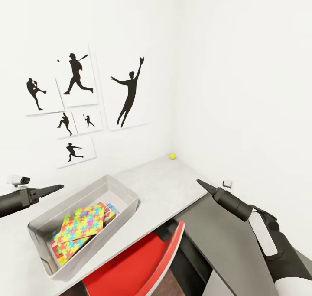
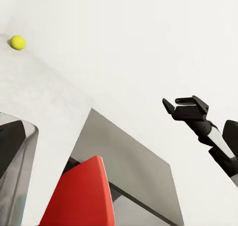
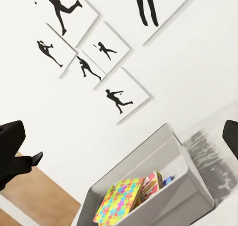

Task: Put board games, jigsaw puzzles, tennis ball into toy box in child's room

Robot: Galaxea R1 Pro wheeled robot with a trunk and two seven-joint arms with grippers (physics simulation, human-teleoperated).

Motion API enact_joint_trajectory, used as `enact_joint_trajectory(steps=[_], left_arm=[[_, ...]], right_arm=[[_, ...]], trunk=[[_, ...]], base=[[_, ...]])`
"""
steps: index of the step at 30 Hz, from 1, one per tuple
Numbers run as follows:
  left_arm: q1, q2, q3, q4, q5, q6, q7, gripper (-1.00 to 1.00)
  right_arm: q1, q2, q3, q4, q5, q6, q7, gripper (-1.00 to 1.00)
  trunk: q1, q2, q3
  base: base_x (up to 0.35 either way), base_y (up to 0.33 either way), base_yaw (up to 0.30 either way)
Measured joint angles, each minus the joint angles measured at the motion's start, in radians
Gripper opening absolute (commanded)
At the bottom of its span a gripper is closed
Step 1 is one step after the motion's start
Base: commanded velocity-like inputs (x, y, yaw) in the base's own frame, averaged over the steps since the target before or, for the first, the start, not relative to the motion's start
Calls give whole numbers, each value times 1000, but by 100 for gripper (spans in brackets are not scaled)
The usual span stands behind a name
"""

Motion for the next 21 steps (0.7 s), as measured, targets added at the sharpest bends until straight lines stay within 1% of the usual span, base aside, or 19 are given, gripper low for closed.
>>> enact_joint_trajectory(steps=[5,12,15,21], left_arm=[[1,2,-1,0,0,-1,0,100],[1,0,-1,1,0,-1,0,100],[1,0,-1,2,0,-1,0,100],[1,0,-1,1,-1,-1,0,100]], right_arm=[[0,0,1,1,1,0,-1,100],[0,2,3,4,1,0,-1,100],[0,2,3,4,2,0,-1,100],[0,1,1,5,2,0,-2,100]], trunk=[[0,0,0],[0,0,0],[0,0,0],[0,0,0]], base=[[64,15,87],[154,55,247],[183,-79,212],[167,-113,56]])
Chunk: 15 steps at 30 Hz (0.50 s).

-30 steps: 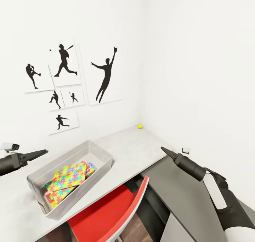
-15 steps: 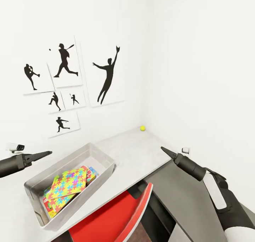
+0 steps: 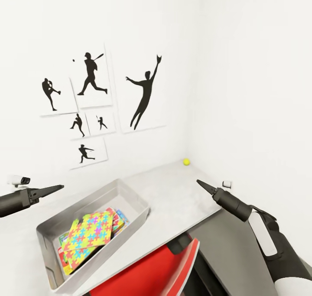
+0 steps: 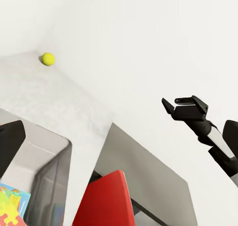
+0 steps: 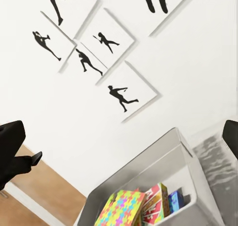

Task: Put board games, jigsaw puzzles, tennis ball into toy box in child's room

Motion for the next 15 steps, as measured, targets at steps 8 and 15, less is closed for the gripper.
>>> enact_joint_trajectory(steps=[8,15], left_arm=[[0,0,0,-1,0,0,0,100],[0,0,0,0,0,0,0,100]], right_arm=[[0,1,0,1,0,0,0,100],[0,1,0,2,0,0,0,100]], trunk=[[0,0,0],[0,0,0]], base=[[129,-21,8],[36,-2,1]])
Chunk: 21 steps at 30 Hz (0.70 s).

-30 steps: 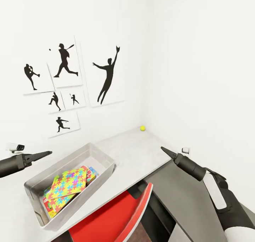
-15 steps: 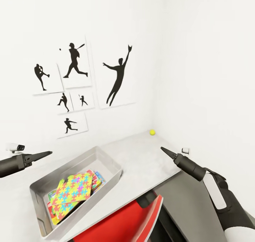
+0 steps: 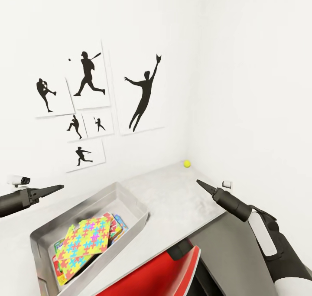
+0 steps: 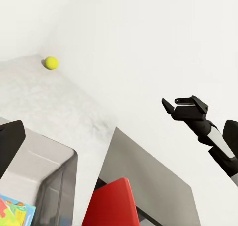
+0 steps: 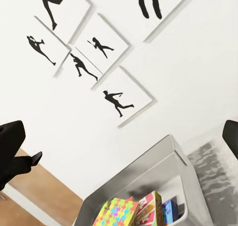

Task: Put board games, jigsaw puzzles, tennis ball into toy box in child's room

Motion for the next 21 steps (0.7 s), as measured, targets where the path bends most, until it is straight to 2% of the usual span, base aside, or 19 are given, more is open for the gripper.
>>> enact_joint_trajectory(steps=[11,21], left_arm=[[0,0,0,0,0,0,0,100],[0,0,0,0,0,0,0,100]], right_arm=[[0,0,1,0,0,0,0,100],[0,1,3,0,1,0,0,100]], trunk=[[0,0,1],[0,0,2]], base=[[32,16,-70],[42,37,-11]])
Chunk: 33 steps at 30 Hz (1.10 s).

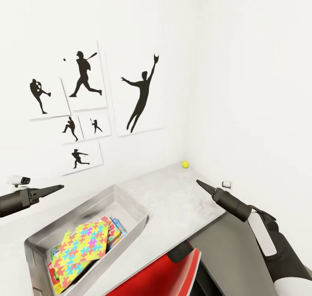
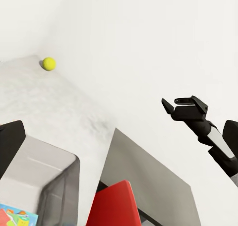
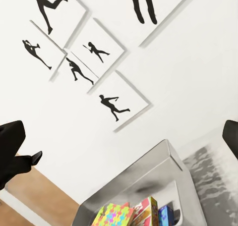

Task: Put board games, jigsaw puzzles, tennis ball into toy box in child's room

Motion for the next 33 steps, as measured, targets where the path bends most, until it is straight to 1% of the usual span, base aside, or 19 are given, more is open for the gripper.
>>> enact_joint_trajectory(steps=[3,7,10,19,33], left_arm=[[0,0,0,0,0,0,0,100],[0,0,0,-1,0,0,0,100],[0,0,0,-1,0,0,0,100],[0,0,0,0,0,0,0,100],[0,0,0,-1,0,0,0,100]], right_arm=[[0,0,0,0,5,0,0,100],[0,2,-1,0,27,0,0,100],[0,4,-2,0,34,0,0,100],[0,5,-2,0,38,0,0,100],[0,6,-1,0,39,0,0,100]], trunk=[[0,0,0],[0,0,0],[0,0,0],[0,0,0],[0,0,0]], base=[[44,37,-1],[13,11,0],[23,4,0],[87,1,0],[14,0,0]])
